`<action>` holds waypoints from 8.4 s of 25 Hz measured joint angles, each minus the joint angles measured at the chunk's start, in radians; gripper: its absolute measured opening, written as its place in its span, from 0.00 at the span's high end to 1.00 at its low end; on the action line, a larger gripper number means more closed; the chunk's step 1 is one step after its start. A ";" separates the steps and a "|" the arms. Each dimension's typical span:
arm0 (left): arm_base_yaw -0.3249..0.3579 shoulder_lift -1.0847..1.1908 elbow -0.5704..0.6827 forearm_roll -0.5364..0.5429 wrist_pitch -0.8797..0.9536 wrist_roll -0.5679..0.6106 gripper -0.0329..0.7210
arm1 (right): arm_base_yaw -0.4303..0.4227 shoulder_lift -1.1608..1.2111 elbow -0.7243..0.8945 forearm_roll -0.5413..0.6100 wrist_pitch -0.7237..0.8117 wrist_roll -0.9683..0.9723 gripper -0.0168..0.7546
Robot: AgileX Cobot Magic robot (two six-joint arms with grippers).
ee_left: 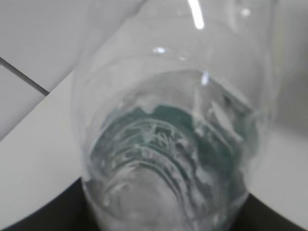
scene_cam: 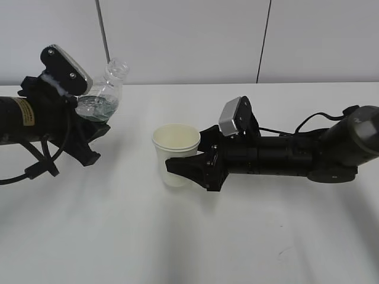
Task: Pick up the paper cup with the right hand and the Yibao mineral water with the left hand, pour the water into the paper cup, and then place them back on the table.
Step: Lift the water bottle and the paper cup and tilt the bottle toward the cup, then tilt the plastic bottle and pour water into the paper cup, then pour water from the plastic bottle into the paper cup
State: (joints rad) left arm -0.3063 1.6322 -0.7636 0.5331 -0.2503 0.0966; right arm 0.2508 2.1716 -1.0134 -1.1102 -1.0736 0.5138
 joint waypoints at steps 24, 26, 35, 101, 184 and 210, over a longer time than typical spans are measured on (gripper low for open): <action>-0.122 -0.031 -0.162 0.167 0.353 0.002 0.47 | 0.003 0.000 -0.029 -0.028 0.000 0.045 0.25; -0.134 -0.031 -0.171 0.187 0.385 0.002 0.47 | 0.003 0.000 -0.029 -0.028 0.000 0.045 0.25; -0.139 -0.031 -0.174 0.253 0.446 0.003 0.48 | 0.003 0.000 -0.036 -0.030 0.006 0.054 0.25; -0.210 -0.003 -0.238 0.673 0.619 0.004 0.48 | 0.003 0.000 -0.067 -0.111 0.024 0.112 0.26; -0.231 0.009 -0.239 0.875 0.669 0.004 0.48 | 0.003 0.000 -0.067 -0.121 0.026 0.121 0.27; -0.254 0.009 -0.239 0.898 0.672 -0.145 0.48 | 0.003 0.000 -0.067 -0.122 0.030 0.121 0.27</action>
State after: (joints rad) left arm -0.5602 1.6415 -1.0025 1.4307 0.4214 -0.0487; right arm 0.2541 2.1716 -1.0801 -1.2327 -1.0440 0.6351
